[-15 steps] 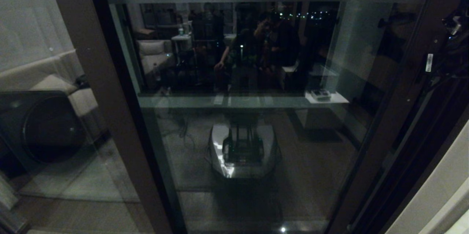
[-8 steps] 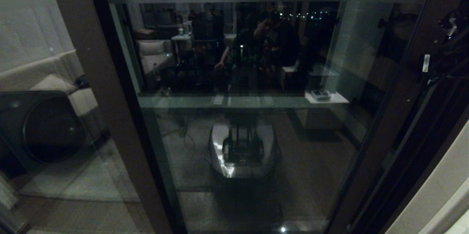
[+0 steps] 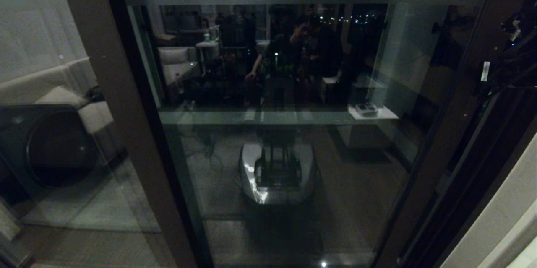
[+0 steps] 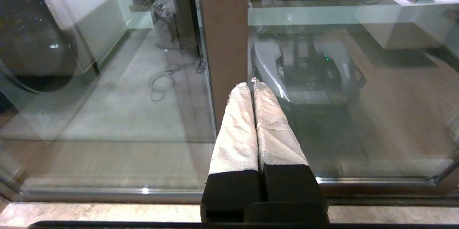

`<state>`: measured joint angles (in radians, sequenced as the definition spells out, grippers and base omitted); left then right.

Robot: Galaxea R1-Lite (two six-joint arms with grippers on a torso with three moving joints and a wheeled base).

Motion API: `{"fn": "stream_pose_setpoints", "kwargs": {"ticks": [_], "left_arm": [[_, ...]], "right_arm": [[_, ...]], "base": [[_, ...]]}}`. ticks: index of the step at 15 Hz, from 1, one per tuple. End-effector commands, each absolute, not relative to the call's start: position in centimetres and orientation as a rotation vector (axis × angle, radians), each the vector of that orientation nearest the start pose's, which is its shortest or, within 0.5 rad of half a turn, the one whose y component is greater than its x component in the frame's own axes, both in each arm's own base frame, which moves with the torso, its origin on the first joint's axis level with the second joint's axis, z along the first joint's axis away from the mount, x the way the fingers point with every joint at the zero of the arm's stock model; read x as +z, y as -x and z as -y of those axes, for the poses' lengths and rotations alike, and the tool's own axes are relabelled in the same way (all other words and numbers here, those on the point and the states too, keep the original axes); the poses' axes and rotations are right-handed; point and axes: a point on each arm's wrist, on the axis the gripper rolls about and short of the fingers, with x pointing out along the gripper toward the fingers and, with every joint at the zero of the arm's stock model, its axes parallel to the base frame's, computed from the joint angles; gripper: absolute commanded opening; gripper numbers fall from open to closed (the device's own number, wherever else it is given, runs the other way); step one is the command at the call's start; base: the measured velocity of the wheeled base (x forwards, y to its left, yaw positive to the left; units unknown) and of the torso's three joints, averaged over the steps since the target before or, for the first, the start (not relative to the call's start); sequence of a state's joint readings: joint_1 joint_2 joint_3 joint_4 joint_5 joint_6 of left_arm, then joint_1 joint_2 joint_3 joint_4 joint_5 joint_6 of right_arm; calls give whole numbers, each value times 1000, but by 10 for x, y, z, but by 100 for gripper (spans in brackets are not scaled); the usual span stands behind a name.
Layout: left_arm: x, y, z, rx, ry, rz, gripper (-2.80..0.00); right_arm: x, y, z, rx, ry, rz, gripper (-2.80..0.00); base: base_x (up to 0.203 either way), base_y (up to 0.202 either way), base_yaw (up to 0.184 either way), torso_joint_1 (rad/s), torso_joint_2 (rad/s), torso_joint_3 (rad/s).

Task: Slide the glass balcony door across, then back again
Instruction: Close the slid door

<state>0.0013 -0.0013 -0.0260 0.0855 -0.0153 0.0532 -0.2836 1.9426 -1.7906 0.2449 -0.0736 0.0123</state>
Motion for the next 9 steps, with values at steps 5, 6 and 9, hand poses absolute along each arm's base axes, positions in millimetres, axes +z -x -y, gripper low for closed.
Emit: {"fn": "stream_pose_setpoints", "kwargs": {"ticks": [5, 6, 9], "left_arm": [[74, 25, 0, -15, -53, -58, -280], [74, 25, 0, -15, -53, -58, -280], [74, 25, 0, -15, -53, -58, -280]], "right_arm": [[281, -377, 114, -379, -52, -409, -280], [278, -380, 115, -388, -50, -416, -280], [276, -382, 116, -398, -47, -418, -280]], "base": [[0, 0, 0, 0, 0, 0], [0, 0, 0, 0, 0, 0], [0, 0, 0, 0, 0, 0]]}}
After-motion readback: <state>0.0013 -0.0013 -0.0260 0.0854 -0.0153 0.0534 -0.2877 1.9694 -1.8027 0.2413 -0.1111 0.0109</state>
